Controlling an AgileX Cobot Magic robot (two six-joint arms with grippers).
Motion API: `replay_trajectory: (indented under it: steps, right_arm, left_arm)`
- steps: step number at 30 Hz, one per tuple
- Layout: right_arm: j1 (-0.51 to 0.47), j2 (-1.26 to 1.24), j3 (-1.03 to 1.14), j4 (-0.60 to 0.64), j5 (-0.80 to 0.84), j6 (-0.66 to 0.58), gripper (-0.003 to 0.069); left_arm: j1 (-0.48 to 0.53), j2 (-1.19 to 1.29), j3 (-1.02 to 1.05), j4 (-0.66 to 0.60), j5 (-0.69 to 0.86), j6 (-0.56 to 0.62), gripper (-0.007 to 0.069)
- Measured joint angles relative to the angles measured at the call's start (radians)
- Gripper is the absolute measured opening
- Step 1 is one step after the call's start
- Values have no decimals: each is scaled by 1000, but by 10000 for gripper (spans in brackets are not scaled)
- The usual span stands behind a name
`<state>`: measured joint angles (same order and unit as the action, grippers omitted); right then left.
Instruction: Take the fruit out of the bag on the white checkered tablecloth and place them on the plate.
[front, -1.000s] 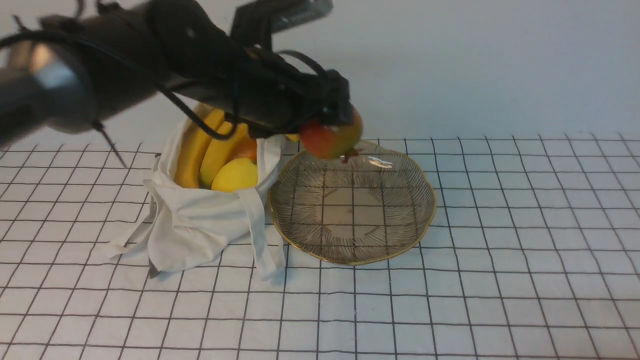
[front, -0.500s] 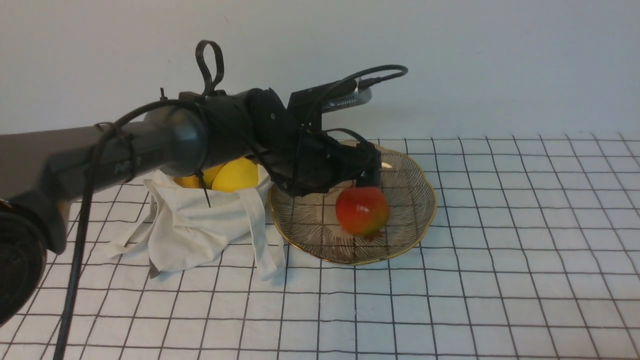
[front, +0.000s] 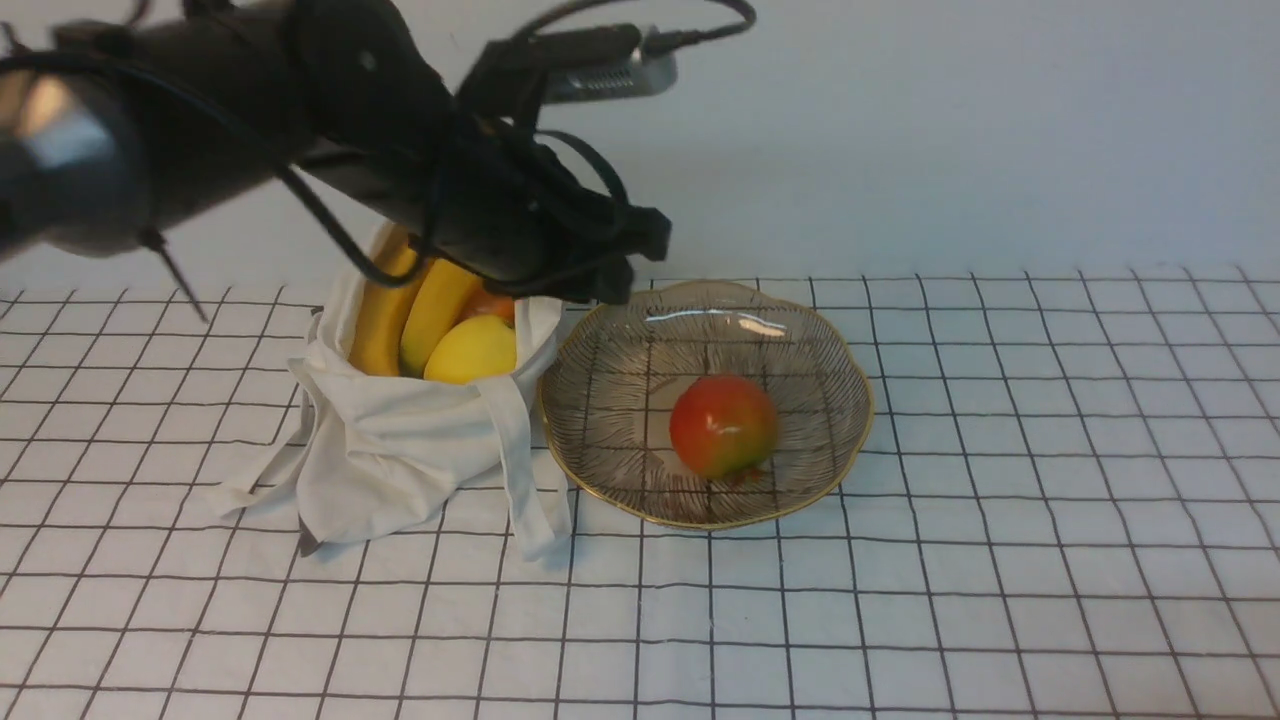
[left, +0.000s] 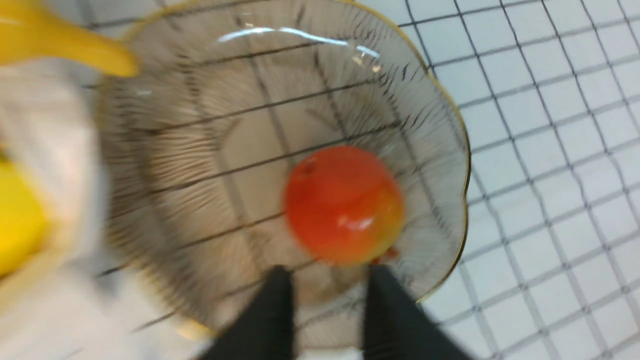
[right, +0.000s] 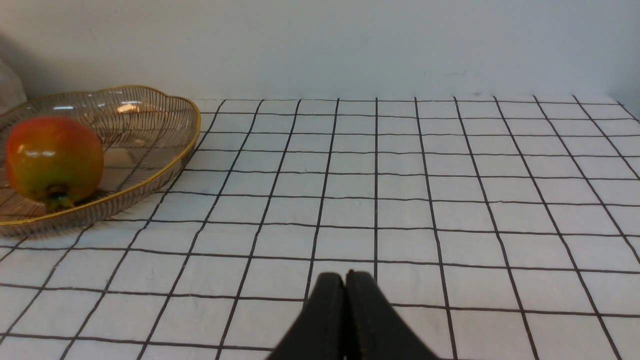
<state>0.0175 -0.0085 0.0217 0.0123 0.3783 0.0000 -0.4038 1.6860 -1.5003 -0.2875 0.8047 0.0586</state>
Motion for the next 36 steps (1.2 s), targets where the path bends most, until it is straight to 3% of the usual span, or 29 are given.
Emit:
replay_trajectory:
  steps: [1, 3, 7, 11, 23, 28, 36]
  right_arm:
    - [0, 0, 0, 0, 0, 0, -16]
    - [0, 0, 0, 0, 0, 0, -16]
    - [0, 0, 0, 0, 0, 0, -16]
    - [0, 0, 0, 0, 0, 0, -16]
    - [0, 0, 0, 0, 0, 0, -16]
    - [0, 0, 0, 0, 0, 0, -16]
    - [0, 0, 0, 0, 0, 0, -16]
  left_arm:
    - [7, -52, 0, 41, 40, 1, 41]
    - [10, -151, 0, 120, 105, 3, 5]
    - [10, -321, 6, 223, 220, 6, -8]
    - [10, -469, 81, 256, 236, 8, -8]
    - [10, -1337, 1000, 158, -292, 0, -8]
    - [10, -1528, 1177, 148, -370, -22, -8]
    - [10, -1607, 1282, 145, -393, -22, -8]
